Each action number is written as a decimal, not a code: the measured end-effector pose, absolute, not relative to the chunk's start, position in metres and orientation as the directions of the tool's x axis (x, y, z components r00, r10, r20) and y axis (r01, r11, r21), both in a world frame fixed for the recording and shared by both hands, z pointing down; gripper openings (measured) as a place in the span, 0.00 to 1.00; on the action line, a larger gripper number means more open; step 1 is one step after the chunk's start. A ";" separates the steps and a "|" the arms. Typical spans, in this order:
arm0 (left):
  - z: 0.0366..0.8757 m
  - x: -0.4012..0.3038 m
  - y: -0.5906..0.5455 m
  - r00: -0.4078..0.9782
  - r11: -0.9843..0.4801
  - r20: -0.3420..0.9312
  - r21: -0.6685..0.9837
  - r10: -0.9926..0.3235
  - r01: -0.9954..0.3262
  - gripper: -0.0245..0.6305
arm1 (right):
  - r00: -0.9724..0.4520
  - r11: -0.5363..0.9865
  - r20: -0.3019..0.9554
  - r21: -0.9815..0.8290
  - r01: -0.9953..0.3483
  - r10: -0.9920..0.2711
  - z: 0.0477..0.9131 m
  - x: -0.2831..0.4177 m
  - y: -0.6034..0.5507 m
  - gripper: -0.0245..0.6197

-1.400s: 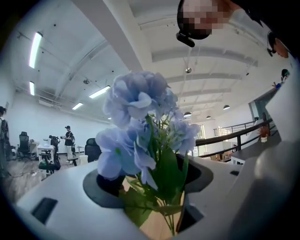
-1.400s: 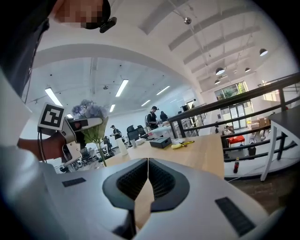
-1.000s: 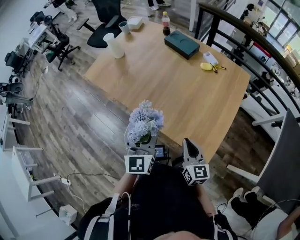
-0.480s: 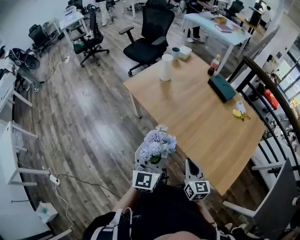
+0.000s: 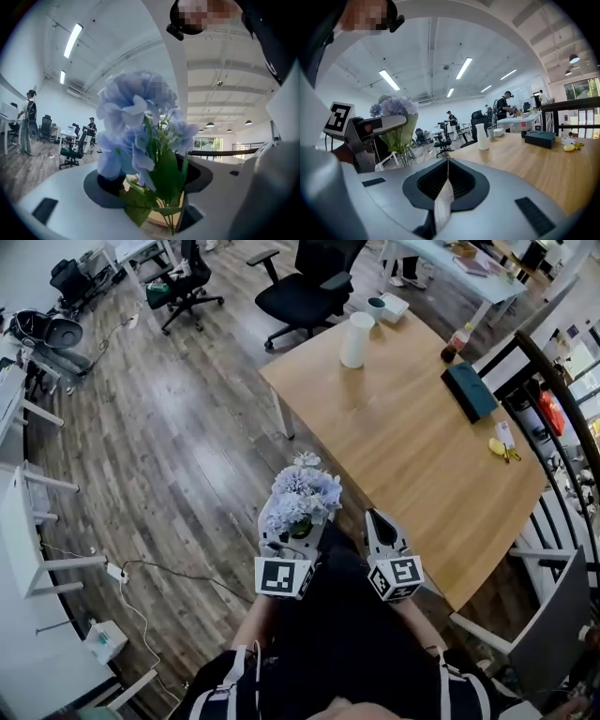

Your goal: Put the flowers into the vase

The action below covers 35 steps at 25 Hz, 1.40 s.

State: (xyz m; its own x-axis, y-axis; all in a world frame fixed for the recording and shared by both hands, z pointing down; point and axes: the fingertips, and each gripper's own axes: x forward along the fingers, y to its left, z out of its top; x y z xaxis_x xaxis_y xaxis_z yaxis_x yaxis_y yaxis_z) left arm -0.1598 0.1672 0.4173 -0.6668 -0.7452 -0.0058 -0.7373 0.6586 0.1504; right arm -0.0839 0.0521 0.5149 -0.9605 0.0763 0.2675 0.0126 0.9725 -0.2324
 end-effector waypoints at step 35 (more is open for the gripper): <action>0.414 -0.506 0.049 -0.433 0.437 0.062 0.141 -0.899 -0.888 0.59 | -0.938 0.929 0.295 -0.262 -0.262 -0.182 0.523 -0.386 -0.035 0.07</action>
State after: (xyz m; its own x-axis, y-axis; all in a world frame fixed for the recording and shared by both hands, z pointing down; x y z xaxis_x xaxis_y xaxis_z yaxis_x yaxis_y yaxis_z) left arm -0.5057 0.0493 0.4144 -0.4328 -0.8994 0.0616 -0.8882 0.4371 0.1415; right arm -0.3861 -0.0349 0.5232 -0.9379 -0.1815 0.2955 -0.2623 0.9287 -0.2621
